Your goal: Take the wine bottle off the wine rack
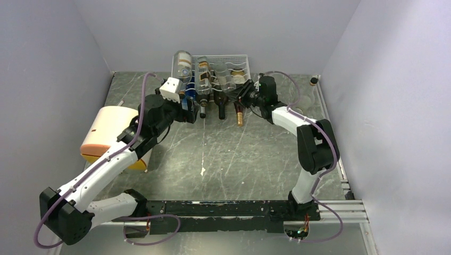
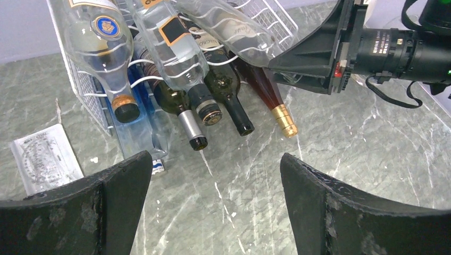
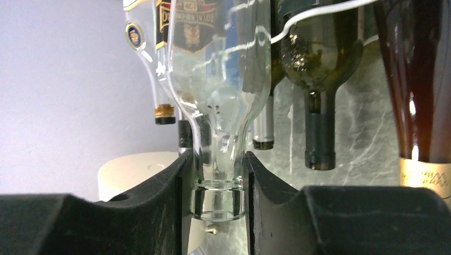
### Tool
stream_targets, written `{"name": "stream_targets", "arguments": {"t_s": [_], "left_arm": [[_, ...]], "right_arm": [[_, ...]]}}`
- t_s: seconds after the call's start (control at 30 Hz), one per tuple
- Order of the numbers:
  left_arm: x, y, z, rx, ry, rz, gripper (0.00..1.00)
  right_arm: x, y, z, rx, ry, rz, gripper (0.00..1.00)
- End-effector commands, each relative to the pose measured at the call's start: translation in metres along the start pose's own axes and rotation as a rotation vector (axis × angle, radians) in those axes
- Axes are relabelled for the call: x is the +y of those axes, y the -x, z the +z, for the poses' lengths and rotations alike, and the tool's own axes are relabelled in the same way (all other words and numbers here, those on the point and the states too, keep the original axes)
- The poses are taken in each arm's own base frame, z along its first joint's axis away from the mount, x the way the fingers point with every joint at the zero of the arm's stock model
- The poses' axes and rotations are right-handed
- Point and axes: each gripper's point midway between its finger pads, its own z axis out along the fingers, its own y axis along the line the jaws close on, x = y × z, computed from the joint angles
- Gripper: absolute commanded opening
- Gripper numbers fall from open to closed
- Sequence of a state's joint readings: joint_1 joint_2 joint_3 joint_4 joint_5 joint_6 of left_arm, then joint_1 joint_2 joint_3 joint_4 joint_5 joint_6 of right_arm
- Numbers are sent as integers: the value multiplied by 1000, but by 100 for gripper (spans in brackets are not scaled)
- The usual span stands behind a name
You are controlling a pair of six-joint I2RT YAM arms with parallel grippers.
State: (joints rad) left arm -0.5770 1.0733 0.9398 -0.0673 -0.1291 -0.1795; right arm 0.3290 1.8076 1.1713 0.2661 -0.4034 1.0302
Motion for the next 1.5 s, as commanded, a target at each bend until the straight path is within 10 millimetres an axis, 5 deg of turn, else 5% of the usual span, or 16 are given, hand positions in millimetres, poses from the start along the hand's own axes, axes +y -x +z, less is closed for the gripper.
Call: {"name": "stream_targets", "arguments": {"t_s": [0.0, 0.43, 0.63, 0.9, 1.17, 1.47], "left_arm": [[-5, 16, 1, -26, -26, -17, 93], [-7, 10, 4, -8, -33, -22, 93], [-6, 11, 4, -10, -31, -24, 93], [-10, 14, 1, -21, -51, -32, 93], [-26, 21, -6, -55, -145, -34, 93], [-62, 15, -8, -52, -364, 11, 93]], "right_arm": [[60, 17, -25, -47, 205, -21, 0], [71, 32, -61, -111, 303, 71, 0], [60, 32, -82, -108, 292, 77, 0], [68, 18, -136, -56, 276, -16, 0], [47, -28, -195, 105, 134, -123, 0], [13, -90, -233, 370, 4, -139, 0]]}}
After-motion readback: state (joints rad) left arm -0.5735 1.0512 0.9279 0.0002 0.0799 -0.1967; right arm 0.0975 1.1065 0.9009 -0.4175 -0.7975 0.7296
